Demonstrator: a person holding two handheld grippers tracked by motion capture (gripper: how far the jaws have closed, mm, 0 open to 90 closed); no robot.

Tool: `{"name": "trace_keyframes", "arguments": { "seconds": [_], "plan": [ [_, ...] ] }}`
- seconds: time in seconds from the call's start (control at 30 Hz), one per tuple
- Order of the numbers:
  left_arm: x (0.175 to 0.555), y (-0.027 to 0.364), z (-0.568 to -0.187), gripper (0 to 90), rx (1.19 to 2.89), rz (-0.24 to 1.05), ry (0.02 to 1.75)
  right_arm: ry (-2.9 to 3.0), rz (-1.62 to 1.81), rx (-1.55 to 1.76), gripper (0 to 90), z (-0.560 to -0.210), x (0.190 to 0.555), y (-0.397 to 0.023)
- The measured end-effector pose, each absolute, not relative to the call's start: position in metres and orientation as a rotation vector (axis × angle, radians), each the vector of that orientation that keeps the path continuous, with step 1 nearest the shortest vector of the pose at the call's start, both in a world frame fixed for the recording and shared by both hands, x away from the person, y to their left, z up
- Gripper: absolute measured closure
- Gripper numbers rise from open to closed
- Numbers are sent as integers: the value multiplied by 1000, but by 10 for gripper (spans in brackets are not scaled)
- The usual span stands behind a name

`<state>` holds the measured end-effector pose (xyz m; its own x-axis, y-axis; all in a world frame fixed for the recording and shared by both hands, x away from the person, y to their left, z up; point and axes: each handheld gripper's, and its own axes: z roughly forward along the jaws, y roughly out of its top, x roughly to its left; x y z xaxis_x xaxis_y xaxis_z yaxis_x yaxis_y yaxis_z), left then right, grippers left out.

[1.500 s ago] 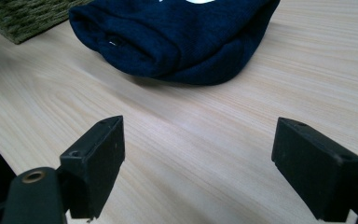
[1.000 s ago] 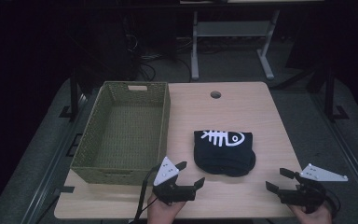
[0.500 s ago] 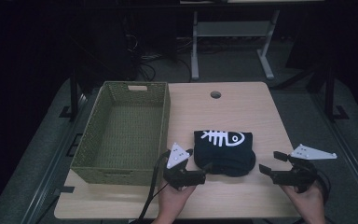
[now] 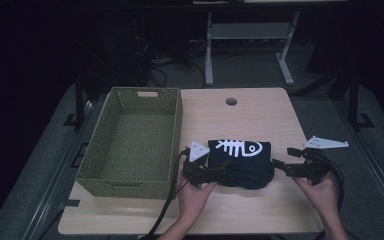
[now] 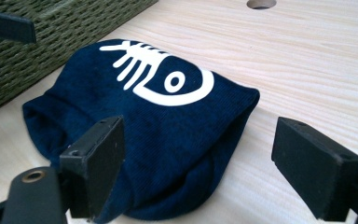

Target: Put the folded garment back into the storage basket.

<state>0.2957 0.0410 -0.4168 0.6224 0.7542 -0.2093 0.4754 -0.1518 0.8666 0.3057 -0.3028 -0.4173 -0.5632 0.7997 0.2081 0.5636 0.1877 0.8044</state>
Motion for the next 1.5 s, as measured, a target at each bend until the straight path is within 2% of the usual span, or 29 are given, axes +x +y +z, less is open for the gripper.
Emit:
{"name": "trace_keyframes", "arguments": {
  "seconds": [0.2,0.6,0.83,0.97,1.13,1.17,1.23,1.37,1.4,1.5],
  "plan": [
    [309,35,-425,180,1809,362,1053,2228,1310,1335,180,-422,321,-297],
    [334,36,-452,181,1809,304,1215,2316,1241,1465,221,-456,351,-285],
    [345,38,-466,182,1803,223,1289,2326,1220,1521,304,-465,355,-282],
    [346,37,-469,215,1812,195,1286,2335,1231,1536,364,-469,356,-283],
    [348,36,-474,269,1829,140,1286,2321,1242,1550,424,-474,353,-282],
    [348,36,-474,320,1828,121,1273,2312,1258,1555,463,-475,351,-284],
    [347,35,-475,340,1827,104,1264,2312,1260,1556,476,-475,350,-284],
    [348,34,-476,467,1805,46,1251,2326,1263,1550,564,-475,348,-283],
    [349,34,-476,531,1797,36,1248,2328,1277,1549,599,-476,348,-282],
    [350,35,-477,580,1783,14,1244,2332,1293,1555,633,-477,349,-282]
  ]
}}
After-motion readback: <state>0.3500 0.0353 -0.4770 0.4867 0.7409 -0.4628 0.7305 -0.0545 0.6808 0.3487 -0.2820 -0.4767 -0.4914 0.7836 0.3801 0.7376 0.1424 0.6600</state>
